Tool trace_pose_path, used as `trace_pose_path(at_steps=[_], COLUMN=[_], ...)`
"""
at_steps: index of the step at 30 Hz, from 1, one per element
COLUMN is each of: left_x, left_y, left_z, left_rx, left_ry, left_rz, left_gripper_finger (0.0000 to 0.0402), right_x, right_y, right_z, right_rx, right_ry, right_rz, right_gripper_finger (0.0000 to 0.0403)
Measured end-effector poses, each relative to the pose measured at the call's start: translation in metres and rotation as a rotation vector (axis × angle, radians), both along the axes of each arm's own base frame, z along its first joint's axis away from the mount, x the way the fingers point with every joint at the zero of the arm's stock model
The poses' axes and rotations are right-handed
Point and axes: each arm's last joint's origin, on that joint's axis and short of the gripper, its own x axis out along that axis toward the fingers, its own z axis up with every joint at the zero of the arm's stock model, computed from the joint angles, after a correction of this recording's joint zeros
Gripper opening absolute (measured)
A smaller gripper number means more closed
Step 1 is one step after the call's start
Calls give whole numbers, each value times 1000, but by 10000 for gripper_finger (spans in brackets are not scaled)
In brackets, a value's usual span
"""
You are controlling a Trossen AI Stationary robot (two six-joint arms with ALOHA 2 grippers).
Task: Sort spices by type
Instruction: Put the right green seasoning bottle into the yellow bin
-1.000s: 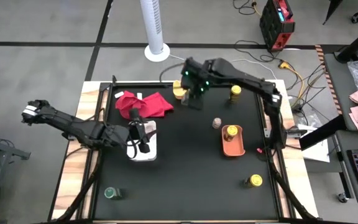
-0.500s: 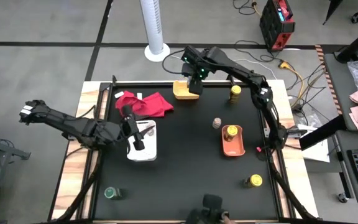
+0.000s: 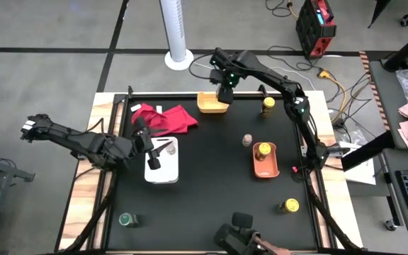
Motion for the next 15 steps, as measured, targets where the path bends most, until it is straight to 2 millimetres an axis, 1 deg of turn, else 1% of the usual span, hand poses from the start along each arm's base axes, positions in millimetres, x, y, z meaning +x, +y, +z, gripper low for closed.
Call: trace_pose_path(at_steps=[4,11,15], left_x=[1,1,0], left_y=[0,0,0], left_z=[-1,-2,-3], left_rx=[-1,0,2], left_ry=[8,18,24], left_rz=[1,1,1], left_gripper_finger=[196,196,196], right_x=[4,10,13], right_y=[-1,-6,-8], right_z=[-5,-27,-35], right_rx=[17,47,54], right_ry=[-12,32,45], right_rz=[9,2,12], right_gripper_finger=[193,193,193])
